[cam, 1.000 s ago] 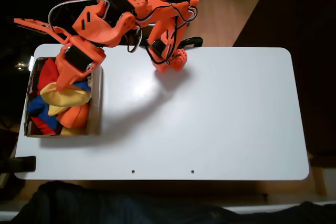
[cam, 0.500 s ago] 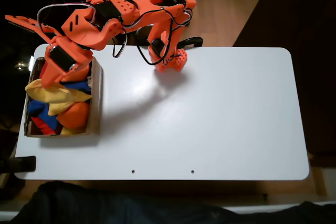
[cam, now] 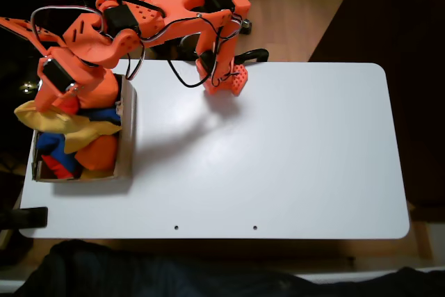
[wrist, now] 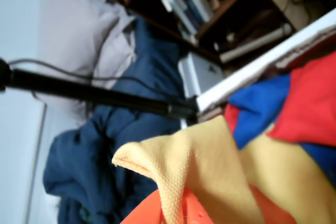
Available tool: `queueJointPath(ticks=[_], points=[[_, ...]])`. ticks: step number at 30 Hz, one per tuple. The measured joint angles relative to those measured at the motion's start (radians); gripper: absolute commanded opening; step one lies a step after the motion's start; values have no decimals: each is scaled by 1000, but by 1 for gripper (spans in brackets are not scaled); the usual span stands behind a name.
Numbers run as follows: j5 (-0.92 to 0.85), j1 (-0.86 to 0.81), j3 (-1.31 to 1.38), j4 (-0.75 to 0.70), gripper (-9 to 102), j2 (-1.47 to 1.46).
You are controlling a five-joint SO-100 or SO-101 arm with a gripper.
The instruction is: Grasp a bag and put it in the box.
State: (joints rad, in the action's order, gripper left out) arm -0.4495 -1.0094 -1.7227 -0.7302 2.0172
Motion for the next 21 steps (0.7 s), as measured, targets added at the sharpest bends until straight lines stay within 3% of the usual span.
queueJointPath(ticks=[21], points=[[40,-54,227,2,0,-268]])
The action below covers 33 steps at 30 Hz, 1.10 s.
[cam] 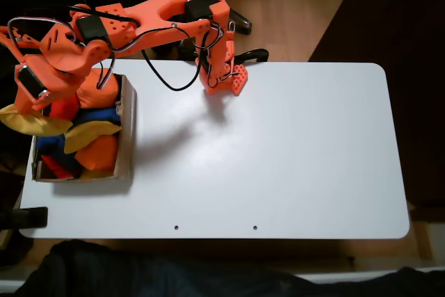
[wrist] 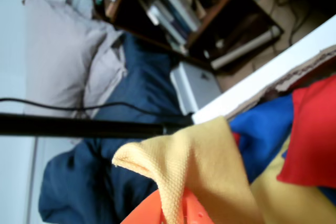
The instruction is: Grasp a bag and put it in the box.
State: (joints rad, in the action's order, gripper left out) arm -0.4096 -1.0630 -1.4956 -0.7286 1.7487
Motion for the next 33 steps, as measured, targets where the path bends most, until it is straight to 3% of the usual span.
queueJointPath(ticks=[22,33], points=[[-51,-49,9,0,1,-100],[-91,-49,9,2,15,-97]])
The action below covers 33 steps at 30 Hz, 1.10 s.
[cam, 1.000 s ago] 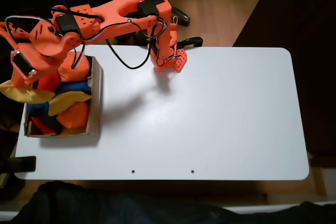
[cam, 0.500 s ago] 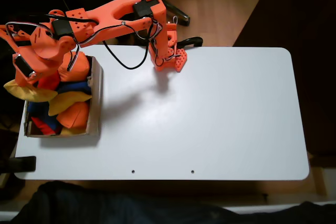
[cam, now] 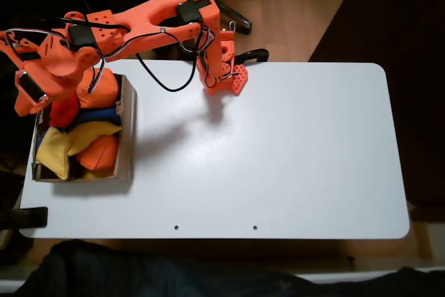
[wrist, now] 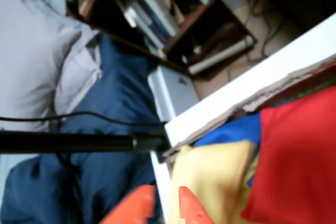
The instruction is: Grasp a bag and put it in the box.
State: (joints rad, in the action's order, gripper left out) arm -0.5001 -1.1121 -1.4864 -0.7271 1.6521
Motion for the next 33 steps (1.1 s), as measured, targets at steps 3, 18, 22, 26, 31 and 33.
queueJointPath(ticks=[3,18,22,26,31,33], points=[[-11,3,-28,2,20,21],[32,84,-156,-17,22,245],[69,97,-156,-60,21,304],[91,135,-156,-112,21,365],[115,170,-156,-187,25,442],[124,196,-156,-212,25,471]])
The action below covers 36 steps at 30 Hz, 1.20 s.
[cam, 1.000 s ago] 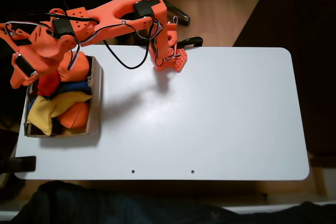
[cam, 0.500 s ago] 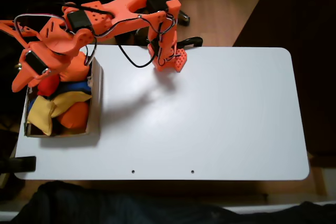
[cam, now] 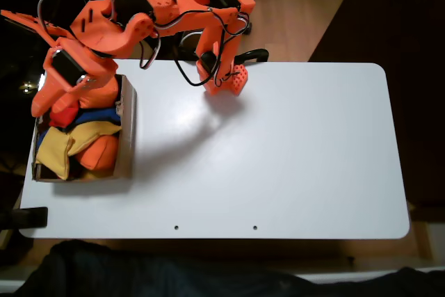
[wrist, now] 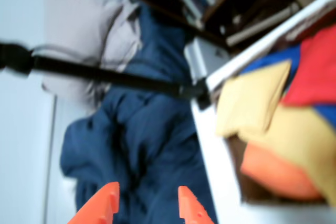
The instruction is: Grasp a bag and put it in the box.
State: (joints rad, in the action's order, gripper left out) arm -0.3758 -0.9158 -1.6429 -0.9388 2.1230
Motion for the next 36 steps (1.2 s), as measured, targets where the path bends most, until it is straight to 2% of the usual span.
queueJointPath(ticks=[2,7,15,31,36], points=[[2,14,-3,-26,26,31],[29,55,-34,-69,45,101],[51,118,-129,-103,47,232],[120,377,-325,-103,14,506],[155,462,-374,-103,0,563]])
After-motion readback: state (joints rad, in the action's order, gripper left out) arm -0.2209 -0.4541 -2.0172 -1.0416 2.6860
